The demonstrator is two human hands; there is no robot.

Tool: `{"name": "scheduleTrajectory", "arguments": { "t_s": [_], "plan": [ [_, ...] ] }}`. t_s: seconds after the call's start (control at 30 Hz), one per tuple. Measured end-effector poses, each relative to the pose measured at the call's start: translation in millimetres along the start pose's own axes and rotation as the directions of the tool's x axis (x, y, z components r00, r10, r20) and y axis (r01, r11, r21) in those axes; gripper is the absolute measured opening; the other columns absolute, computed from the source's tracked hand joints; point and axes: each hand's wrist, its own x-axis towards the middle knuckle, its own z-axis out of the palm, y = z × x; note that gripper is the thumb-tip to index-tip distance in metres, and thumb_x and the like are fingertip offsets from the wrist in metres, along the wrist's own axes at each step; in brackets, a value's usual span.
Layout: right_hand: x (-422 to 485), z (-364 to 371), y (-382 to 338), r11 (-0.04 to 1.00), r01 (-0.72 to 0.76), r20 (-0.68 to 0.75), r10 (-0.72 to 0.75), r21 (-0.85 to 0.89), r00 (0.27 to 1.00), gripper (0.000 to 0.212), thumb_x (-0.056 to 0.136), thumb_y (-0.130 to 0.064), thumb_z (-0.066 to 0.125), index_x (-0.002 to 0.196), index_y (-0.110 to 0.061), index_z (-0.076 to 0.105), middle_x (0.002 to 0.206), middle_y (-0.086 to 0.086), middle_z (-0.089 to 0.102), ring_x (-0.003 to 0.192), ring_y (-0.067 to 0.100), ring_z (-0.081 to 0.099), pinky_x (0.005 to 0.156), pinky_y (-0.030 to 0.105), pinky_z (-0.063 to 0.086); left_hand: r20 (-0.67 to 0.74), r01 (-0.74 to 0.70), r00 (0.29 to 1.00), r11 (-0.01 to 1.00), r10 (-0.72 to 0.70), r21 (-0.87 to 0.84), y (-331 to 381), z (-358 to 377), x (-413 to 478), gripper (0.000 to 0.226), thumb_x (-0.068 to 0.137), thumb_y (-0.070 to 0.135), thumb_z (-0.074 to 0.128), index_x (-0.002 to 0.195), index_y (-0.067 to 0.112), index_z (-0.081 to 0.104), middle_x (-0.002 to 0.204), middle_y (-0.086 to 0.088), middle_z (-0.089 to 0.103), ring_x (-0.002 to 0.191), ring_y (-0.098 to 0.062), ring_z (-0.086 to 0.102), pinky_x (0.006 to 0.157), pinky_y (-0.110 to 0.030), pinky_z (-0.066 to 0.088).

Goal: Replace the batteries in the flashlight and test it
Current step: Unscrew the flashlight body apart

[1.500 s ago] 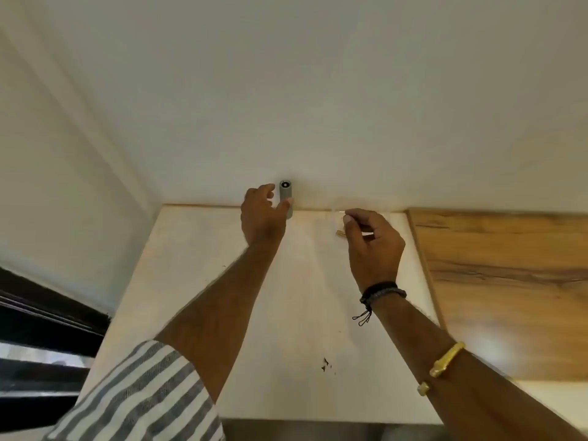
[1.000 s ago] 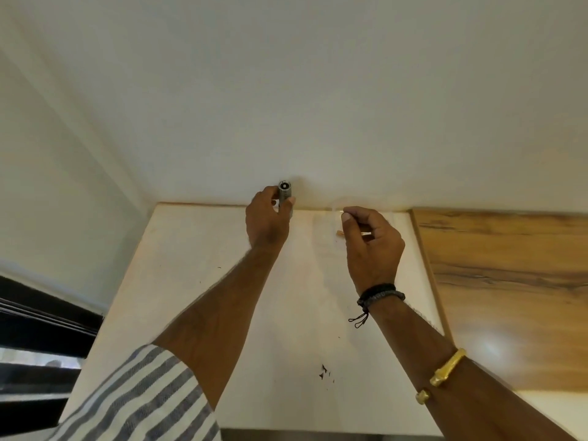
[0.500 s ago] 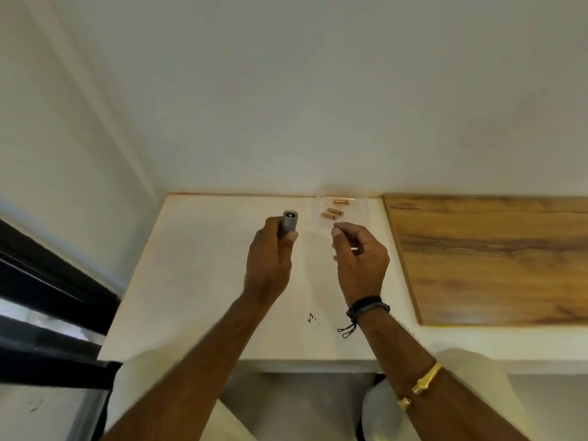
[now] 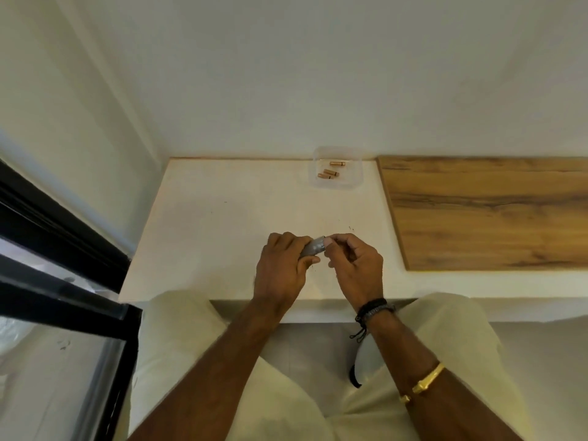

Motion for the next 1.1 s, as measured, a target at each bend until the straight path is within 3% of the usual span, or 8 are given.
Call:
{"name": "scheduleTrajectory", "arguments": {
  "t_s": [0.17,0.23,0.33,0.53,0.63,0.8,0.97,1.1],
  "plan": [
    [0,-6,6,0.996,-0.082,0.027,0.083,-0.047,0.996,0.019,0.095,-0.039,0.067,0.101,-0.021,0.068,0.069,-0.002,0.071,0.067,0.01,0.069,0.065,0.031,0.057,0.044,-0.05,0.998,0.998,0.048,0.044,8,-3,0,0.031,0.091,0.029,0.066,0.12,0.017,0.065,0.11,-0.002,0.062,0.107,-0.021,0.046,0.083,-0.033,0.049],
    [-1,-7,8,0.988,-0.109,0.061,0.116,-0.108,0.991,0.028,0.098,-0.044,0.061,0.092,-0.018,0.07,0.066,-0.005,0.069,0.061,0.002,0.065,0.063,0.024,0.05,0.06,-0.07,0.996,0.996,0.066,0.061,9,-2,-3,0.032,0.092,0.03,0.066,0.121,0.016,0.065,0.11,-0.002,0.062,0.107,-0.02,0.046,0.083,-0.031,0.047],
    [-3,-4,11,0.975,-0.111,0.089,0.13,-0.192,0.988,0.038,0.101,-0.046,0.053,0.077,-0.02,0.066,0.059,-0.007,0.063,0.053,0.003,0.057,0.062,0.019,0.045,0.104,-0.075,0.992,0.993,0.066,0.094,8,1,-9,0.034,0.093,0.032,0.063,0.124,0.016,0.063,0.113,-0.002,0.061,0.109,-0.02,0.046,0.085,-0.031,0.046],
    [-4,1,11,0.97,-0.012,0.127,0.044,-0.243,0.991,0.033,0.105,-0.037,0.05,0.088,-0.011,0.064,0.074,0.002,0.067,0.068,0.014,0.06,0.06,0.012,0.04,0.093,-0.059,0.994,0.995,0.052,0.076,9,-2,-10,0.028,0.095,0.028,0.061,0.119,0.013,0.063,0.11,-0.003,0.063,0.107,-0.021,0.047,0.08,-0.035,0.051],
    [-4,1,11,0.982,0.102,0.191,-0.071,-0.159,0.979,0.014,0.104,-0.022,0.055,0.104,-0.012,0.064,0.09,-0.006,0.067,0.082,0.001,0.062,0.071,0.005,0.044,0.114,-0.036,0.993,0.997,0.028,0.067,6,-3,-9,0.029,0.098,0.028,0.056,0.121,0.012,0.062,0.113,-0.005,0.065,0.108,-0.022,0.049,0.083,-0.034,0.048],
    [3,-7,16,0.995,0.071,0.264,-0.049,-0.072,0.963,0.017,0.099,-0.029,0.063,0.113,-0.02,0.069,0.095,-0.014,0.071,0.087,0.004,0.067,0.079,0.025,0.057,0.107,-0.026,0.994,0.997,0.019,0.066,0,-5,-10,0.03,0.097,0.028,0.058,0.123,0.013,0.062,0.114,-0.005,0.065,0.107,-0.021,0.049,0.084,-0.035,0.05],
    [2,-7,16,0.988,-0.07,0.223,0.099,-0.134,0.97,0.028,0.095,-0.046,0.063,0.1,-0.02,0.071,0.077,-0.008,0.072,0.061,-0.001,0.066,0.06,0.008,0.048,0.13,-0.018,0.992,0.996,0.007,0.087,-5,-4,-11,0.031,0.097,0.032,0.057,0.123,0.015,0.062,0.113,-0.003,0.062,0.107,-0.02,0.046,0.082,-0.033,0.048],
    [2,-10,22,0.991,-0.011,0.258,0.044,-0.13,0.965,0.017,0.096,-0.033,0.066,0.103,-0.018,0.071,0.083,-0.01,0.072,0.07,0.004,0.068,0.061,0.011,0.051,0.144,-0.033,0.989,0.994,0.018,0.101,-6,-2,-12,0.032,0.097,0.032,0.057,0.123,0.015,0.062,0.114,-0.004,0.062,0.106,-0.02,0.046,0.082,-0.033,0.047]
  ]
}}
